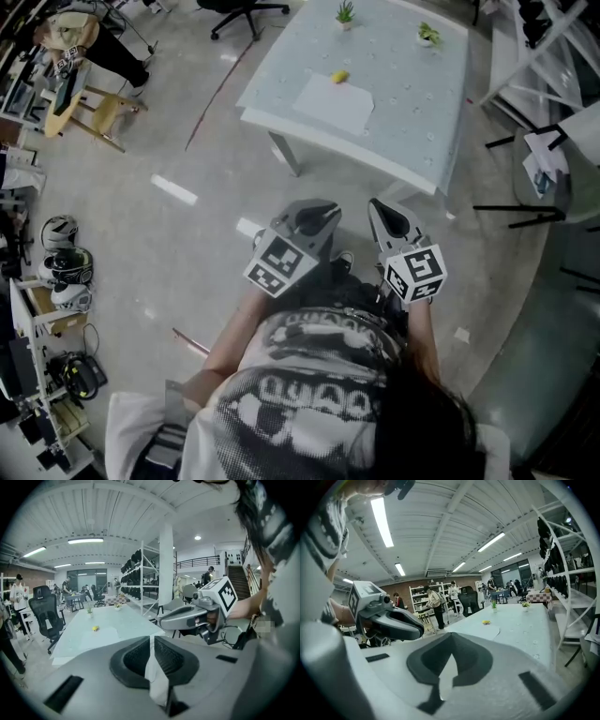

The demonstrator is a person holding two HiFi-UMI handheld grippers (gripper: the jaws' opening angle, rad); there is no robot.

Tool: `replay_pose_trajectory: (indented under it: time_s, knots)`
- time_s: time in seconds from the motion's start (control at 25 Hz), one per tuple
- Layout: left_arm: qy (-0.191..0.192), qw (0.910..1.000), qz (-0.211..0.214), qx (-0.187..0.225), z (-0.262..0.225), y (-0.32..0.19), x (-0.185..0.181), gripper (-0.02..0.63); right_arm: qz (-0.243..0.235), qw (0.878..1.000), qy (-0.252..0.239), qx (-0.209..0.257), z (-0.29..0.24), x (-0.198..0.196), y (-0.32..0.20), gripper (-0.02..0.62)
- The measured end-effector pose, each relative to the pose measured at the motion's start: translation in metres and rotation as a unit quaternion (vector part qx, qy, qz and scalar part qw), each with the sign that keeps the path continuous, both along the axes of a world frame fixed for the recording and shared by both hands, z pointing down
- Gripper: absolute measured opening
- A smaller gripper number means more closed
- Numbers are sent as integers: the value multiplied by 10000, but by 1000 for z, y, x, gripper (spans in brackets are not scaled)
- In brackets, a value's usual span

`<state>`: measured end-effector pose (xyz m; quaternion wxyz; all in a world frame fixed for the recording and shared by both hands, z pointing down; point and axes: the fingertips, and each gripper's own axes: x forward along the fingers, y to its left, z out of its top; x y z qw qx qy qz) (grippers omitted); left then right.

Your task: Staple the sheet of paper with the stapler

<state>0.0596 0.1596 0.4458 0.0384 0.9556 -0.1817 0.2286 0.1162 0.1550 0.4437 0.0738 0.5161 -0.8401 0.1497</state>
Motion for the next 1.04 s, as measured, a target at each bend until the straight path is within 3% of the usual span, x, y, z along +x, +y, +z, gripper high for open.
replay_pose_trajectory:
  time_s: [1.04]
  knots:
    - [-24, 9996, 239, 157, -6, 24, 17, 26, 91, 9998, 50, 158, -8, 16, 17, -3]
